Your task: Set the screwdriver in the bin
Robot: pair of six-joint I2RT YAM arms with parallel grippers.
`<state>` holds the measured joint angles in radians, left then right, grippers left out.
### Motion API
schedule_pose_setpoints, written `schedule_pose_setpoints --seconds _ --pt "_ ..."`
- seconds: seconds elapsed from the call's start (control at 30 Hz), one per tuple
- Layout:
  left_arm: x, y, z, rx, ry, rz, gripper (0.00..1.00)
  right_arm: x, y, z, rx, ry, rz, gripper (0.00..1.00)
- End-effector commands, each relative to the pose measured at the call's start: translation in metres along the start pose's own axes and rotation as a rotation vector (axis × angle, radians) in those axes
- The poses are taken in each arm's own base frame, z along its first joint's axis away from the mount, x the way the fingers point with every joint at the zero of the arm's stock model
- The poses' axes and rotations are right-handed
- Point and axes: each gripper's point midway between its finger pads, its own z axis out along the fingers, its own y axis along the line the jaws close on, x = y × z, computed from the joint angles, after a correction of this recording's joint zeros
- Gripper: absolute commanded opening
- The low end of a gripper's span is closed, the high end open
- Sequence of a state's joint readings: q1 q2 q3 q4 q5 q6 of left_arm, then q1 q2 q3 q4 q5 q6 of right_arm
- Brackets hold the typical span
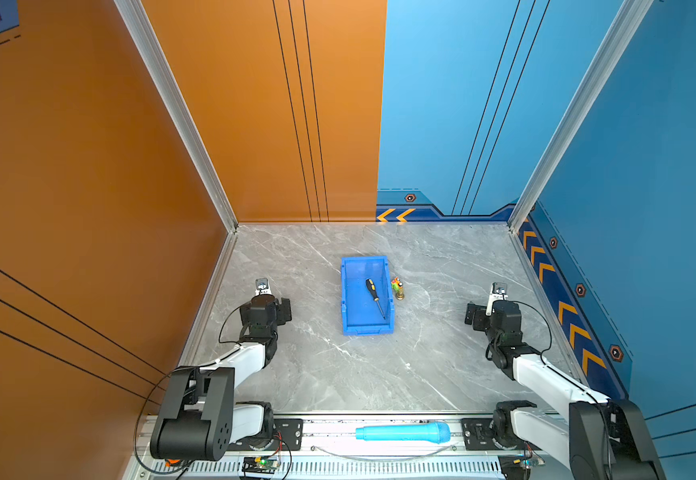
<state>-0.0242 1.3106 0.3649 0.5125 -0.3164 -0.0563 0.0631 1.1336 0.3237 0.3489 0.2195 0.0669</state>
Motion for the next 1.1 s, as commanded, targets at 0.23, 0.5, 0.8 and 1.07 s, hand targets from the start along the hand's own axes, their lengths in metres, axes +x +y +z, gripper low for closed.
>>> schedule_pose_setpoints --seconds 0.23,0.5,0.8,1.07 --pt "-0.033 -0.018 0.022 0.073 -0.152 -0.041 0.98 -0.046 0.009 0.021 -0.002 -0.216 0.050 1.00" --pt "-0.022 -0.036 0.027 0.145 -0.162 0.014 0.98 -0.029 0.002 0.043 0.027 -0.240 0.087 1.00" --pt "-0.024 -0.037 0.027 0.146 -0.166 0.015 0.98 -0.032 -0.002 0.049 0.071 -0.211 0.092 1.00" --pt "-0.024 -0.041 0.027 0.163 -0.165 0.031 0.98 -0.032 -0.002 0.049 0.072 -0.215 0.093 1.00"
